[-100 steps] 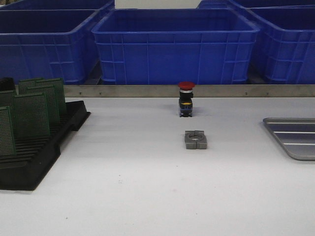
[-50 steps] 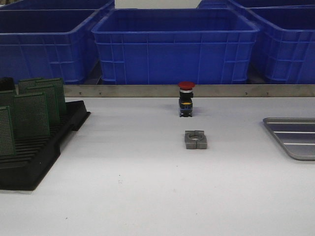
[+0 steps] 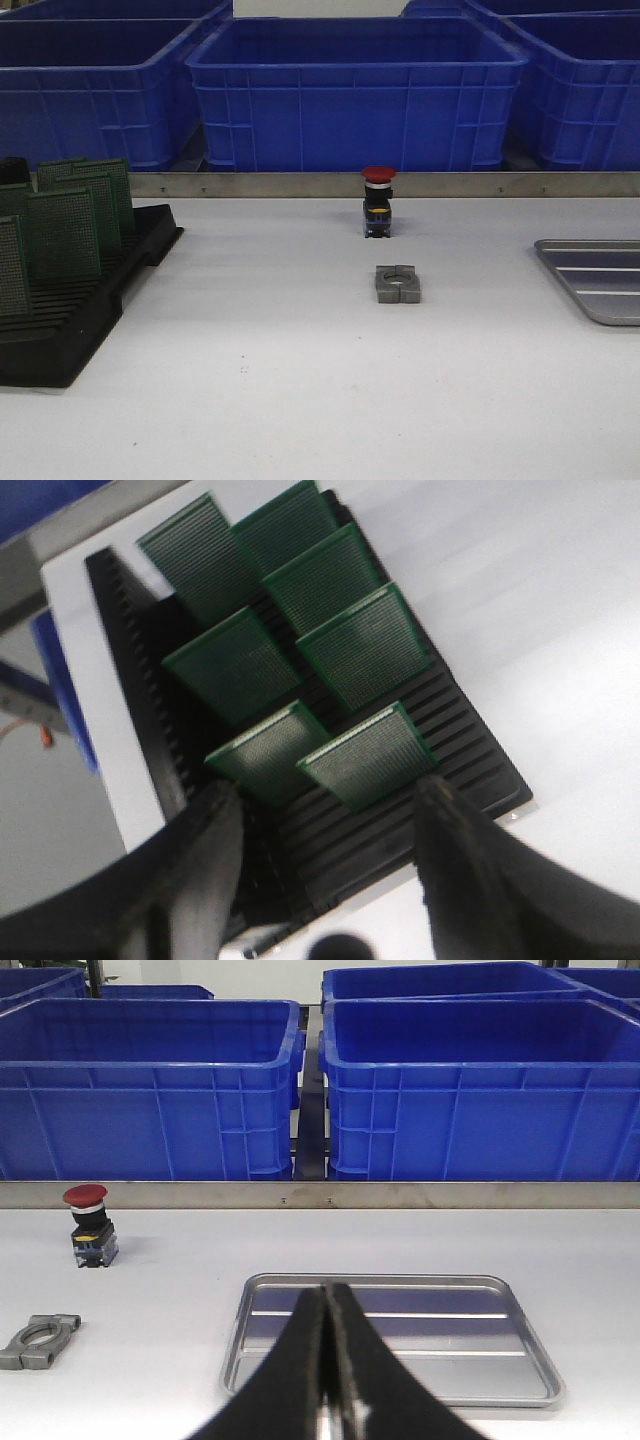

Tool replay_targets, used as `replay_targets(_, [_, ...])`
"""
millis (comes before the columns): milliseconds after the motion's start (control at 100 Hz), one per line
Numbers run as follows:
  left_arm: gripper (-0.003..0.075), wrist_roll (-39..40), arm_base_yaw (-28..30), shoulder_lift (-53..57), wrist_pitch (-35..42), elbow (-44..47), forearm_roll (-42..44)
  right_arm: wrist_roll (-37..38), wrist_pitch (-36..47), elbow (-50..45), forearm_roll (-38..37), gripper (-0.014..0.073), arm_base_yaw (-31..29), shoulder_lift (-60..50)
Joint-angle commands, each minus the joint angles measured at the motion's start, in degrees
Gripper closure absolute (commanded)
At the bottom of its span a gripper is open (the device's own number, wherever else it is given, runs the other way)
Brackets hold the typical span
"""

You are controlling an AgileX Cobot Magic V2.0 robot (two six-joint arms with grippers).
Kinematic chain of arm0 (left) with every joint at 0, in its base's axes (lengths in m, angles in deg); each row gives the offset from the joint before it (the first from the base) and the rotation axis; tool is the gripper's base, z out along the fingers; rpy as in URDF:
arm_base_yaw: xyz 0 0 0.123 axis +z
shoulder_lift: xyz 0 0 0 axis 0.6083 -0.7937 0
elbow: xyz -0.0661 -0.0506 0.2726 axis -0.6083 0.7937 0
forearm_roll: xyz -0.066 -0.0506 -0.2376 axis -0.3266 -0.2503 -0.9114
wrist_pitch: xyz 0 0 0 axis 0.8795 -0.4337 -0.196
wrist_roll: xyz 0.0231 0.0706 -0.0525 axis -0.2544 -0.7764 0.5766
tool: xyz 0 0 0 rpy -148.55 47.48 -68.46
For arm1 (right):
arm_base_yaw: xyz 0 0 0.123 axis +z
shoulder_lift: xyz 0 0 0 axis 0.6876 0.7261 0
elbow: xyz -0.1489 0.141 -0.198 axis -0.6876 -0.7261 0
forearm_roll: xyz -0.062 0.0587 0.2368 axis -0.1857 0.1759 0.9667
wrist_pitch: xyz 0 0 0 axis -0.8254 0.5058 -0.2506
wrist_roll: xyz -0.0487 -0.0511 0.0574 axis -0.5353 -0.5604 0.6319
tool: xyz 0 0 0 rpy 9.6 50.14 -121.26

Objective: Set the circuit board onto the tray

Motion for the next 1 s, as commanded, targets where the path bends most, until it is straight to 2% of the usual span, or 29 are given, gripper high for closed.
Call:
replay_targets(0, [0.0343,-16.28,-0.21,-2.36,0.32,-3.94,-7.59,-0.42,3.99,0.74,-0.02,0.0655,0.09,-1.58])
replay_targets(130, [0.0343,-34.24,-0.21,-7.4,-8.19,-7.41,-11.56,-0.42,3.99,0.74,-0.02,0.0655,0.09,-1.58])
replay_targets(190, [0.0344,-38.25,-0.21,-9.6,-10.43,-8.59,-11.69,-0.42,3.99,0.74,-0.02,0.0655,0.09,-1.58])
replay_targets(370, [0.0344,-49.09,-0.21,-14.87,-9.46,-9.14,-11.2,-0.42,3.99,0.74,-0.02,0.0655,0.09,-1.58])
replay_targets(490, [0.0344,-52.7,-0.21,-17.77,-8.22,-9.14,-10.75,-0.42,3.99,0.74,-0.02,0.0655,0.09,-1.58])
replay_targets(680, [0.0344,-54.0,-0.21,-20.65,0.23,-9.14,-10.5,-0.42,3.99,0.74,-0.02,0.0655,0.09,-1.58])
replay_targets(990, [0.0344,-54.0,-0.21,-24.82,-2.75,-9.14,-10.42,-0.42,3.99,0.74,-0.02,0.0655,0.09,-1.58])
